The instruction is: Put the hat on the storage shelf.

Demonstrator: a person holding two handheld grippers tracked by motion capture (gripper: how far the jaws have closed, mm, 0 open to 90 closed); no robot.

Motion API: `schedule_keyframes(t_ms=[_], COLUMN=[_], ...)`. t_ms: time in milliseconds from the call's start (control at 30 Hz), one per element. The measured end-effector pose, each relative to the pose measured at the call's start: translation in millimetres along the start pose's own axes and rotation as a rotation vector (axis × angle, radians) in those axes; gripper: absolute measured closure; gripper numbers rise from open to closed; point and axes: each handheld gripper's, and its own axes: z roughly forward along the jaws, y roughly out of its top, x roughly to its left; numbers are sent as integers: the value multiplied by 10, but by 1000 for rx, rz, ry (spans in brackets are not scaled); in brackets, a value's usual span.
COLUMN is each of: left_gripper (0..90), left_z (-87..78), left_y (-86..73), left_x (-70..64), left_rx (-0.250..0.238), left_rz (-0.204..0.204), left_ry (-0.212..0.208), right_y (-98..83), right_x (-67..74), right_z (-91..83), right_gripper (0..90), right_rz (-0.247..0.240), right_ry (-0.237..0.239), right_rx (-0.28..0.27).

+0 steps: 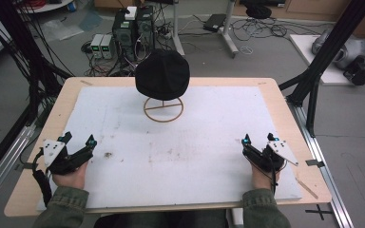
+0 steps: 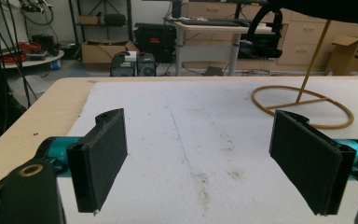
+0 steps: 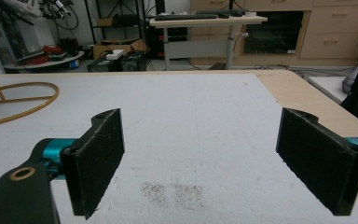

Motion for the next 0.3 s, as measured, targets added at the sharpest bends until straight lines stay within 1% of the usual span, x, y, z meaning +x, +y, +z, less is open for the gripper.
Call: schedule_keyframes(t_ms=[67,100,133,300], left_gripper=[194,194,194,194], left_z=[0,0,1,9], left_y=[1,1,1,4], left_x=[2,2,2,-2], left_rx=[1,0,0,-2], left_rz=[-1,-1,0,-2], left_ry=[-1,-1,-1,-4], right_y=[-3,-3,-4,-7], right_x=[2,-3,3,-1], right_z=[2,5,3,3], right_gripper=[143,143,143,142], right_rz=[2,-7,2,-3], right_ry=[1,-2,0,0], right_rx=[5,3,7,6])
